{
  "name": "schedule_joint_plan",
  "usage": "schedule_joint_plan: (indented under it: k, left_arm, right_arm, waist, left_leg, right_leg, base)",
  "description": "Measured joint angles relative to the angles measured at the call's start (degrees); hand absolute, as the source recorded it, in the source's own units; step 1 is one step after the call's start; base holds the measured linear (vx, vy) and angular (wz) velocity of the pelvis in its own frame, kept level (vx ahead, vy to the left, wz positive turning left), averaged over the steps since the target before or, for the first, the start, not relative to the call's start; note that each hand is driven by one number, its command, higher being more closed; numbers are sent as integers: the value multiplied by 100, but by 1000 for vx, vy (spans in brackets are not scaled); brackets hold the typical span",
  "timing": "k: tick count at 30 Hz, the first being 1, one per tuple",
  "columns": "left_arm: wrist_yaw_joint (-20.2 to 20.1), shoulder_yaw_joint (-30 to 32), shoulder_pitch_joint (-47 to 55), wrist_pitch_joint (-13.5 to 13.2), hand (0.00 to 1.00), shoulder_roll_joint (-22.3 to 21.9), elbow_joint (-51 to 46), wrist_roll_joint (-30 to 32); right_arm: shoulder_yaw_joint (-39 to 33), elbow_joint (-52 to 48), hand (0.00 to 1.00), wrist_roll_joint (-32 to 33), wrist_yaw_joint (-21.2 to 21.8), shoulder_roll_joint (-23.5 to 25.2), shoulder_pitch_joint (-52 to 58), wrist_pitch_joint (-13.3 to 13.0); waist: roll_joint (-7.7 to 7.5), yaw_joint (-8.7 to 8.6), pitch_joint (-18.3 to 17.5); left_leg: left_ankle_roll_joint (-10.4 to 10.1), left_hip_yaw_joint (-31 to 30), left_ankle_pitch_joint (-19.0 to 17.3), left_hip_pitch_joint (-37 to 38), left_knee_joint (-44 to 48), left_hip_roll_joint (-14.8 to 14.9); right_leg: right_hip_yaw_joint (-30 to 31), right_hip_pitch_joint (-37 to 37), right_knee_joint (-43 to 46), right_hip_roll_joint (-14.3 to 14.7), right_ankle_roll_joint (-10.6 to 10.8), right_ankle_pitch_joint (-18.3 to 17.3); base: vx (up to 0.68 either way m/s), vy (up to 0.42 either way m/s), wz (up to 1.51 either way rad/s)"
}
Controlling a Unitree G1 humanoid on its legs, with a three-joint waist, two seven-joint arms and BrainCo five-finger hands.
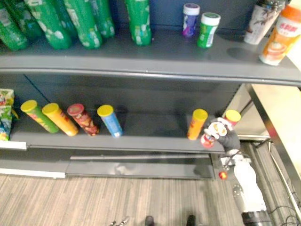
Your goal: Put the gum and the chips on the shelf.
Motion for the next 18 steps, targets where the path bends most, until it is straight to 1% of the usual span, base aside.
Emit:
schedule_joint_plan:
  k: [4,6,10,13,18]
  left_arm:
    - [8,-138,5,69,0,30,4,26]
    - [8,-163,-7,69,0,36,4,71]
    - [7,-266,-19,77,0,74,7,78]
    - [7,-317,-33,81,0,92,45,81]
    - [7,-319,-50,115,0,127,141,79]
  right_arm:
    - [12,-15,100,300,-11,-52,-317,9]
    - [83,-34,100,664,12,-200,-467,9]
    - [236,-217,100,1122,28,-442,-722,23]
    - [237,-357,100,1350,29,-527,-945,50]
    - [284,-565,100,1633,40,-850,-1479,52]
  waist:
    - [21,5,-52]
    - [15,4,-68]
    - [12,0,-71]
    - [-1,0,-89]
    - [-38,-3,-152]
  left_leg:
    - [4,22,4,-7,-21,0]
    - [8,24,7,-8,-22,1]
    - [9,24,8,-11,-24,2]
    - [9,31,7,-20,-25,10]
    - [2,71,18,-13,8,48]
  right_leg:
    - [13,8,-53,5,-3,39]
    - [12,8,-53,6,-7,43]
    - [7,8,-56,6,-6,43]
    - [16,8,-92,15,-46,77]
    - [52,13,-189,67,-109,160]
  base:
    - [-6,0,-1]
    - [0,0,0]
    - [0,0,0]
    - [0,0,0]
    - [13,-11,-5]
